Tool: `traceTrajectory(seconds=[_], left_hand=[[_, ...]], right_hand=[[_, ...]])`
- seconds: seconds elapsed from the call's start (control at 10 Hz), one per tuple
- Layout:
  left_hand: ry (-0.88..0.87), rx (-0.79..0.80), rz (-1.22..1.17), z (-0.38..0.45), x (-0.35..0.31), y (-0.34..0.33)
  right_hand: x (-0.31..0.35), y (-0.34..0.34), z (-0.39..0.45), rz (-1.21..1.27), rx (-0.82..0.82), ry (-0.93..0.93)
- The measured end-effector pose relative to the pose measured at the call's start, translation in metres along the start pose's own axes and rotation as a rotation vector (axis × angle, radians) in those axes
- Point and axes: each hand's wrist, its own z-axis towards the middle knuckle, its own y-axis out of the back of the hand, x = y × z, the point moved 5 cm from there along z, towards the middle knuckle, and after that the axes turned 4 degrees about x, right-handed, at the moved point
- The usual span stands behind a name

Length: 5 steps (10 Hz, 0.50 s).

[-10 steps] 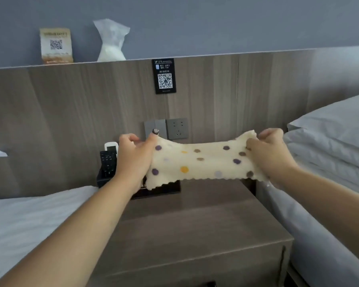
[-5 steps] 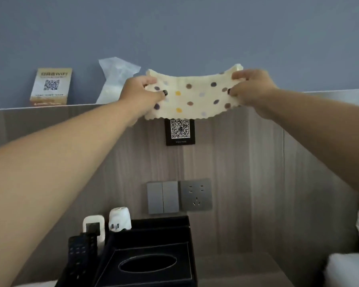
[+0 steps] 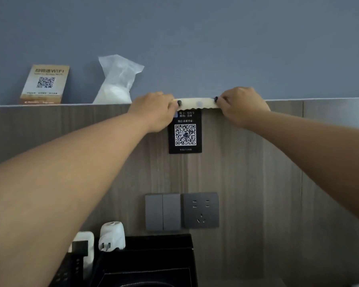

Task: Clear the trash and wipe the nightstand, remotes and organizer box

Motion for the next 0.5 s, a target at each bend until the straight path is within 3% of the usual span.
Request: traceTrajectory(seconds=[0.1,0.2,0.3,0.4,0.5], left_hand=[[-0.013,0.031,0.000,0.000,0.005,-0.002],[-0.017,0.105,-0.016,0.004,0.004,0.001],[0.034,0.068,-0.045,-0.003,0.001,0.004],[0.049,-0.067,-0.096,-0.027,0.000,0.013],[0.060,-0.101,-0.207,-0.057,0.003,0.021]], right_hand=[[-0.006,0.000,-0.006,-0.028,-0.078,0.052],[-0.006,0.001,-0.005,-0.076,-0.038,0.032],[-0.003,0.005,-0.006,-0.004,0.015,0.002],[-0.005,0.021,-0.022,0.151,-0.043,-0.041],[-0.014,0.044,-0.048,0.221,-0.153,-0.060]])
